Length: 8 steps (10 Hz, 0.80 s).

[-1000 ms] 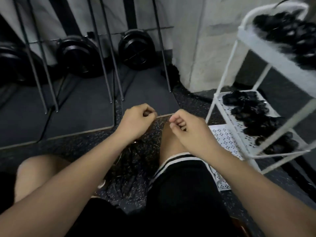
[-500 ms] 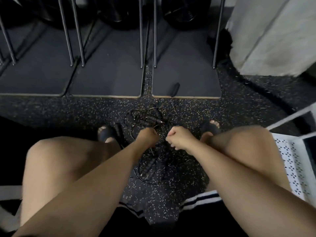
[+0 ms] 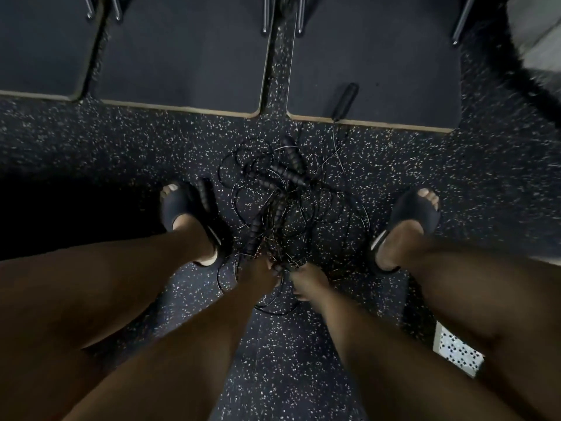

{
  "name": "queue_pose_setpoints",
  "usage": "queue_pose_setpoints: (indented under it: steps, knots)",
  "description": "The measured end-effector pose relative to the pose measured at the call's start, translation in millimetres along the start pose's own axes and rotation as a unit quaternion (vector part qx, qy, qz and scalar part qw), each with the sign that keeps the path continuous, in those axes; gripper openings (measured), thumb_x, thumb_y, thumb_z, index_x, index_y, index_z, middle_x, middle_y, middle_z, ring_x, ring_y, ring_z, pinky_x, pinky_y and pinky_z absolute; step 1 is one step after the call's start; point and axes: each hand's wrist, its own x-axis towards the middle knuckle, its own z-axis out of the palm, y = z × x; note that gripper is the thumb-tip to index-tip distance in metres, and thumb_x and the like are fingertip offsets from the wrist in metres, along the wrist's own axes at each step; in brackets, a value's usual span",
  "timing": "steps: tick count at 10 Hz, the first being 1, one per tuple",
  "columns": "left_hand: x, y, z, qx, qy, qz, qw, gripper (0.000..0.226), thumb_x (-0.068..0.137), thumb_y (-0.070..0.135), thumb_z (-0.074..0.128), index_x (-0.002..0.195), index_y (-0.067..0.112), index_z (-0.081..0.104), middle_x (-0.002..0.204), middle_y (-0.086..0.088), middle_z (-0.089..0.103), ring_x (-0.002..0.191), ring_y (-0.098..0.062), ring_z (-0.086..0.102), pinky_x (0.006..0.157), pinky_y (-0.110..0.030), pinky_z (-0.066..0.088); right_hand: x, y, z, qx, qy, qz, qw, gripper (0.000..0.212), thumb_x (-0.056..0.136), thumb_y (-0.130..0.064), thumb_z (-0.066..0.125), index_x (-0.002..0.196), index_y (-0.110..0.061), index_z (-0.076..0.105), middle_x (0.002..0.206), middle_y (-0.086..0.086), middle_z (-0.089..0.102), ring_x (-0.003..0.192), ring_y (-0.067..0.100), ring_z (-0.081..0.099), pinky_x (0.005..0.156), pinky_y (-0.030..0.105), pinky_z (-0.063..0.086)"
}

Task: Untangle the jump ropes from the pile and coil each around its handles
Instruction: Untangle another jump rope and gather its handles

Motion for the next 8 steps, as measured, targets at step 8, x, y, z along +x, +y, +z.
queue_pose_setpoints:
  steps: [8]
  knots:
    - [62,-28,20,0.052,-0.153,0.038,0.986,0.028,0.089,0.027,0.084,0.108,0.018,0.066,0.092,0.004,0.066,0.077,-0.007,0.06,0.059,-0.022,0.04,59,-4,7,0.131,-0.108,0.032,0.985,0.017,0.099,-0.031,0.071,0.1,-0.016,0.064,0.101,0.009,0.071,0.087,0.025,0.07,0.079,0.039,0.062]
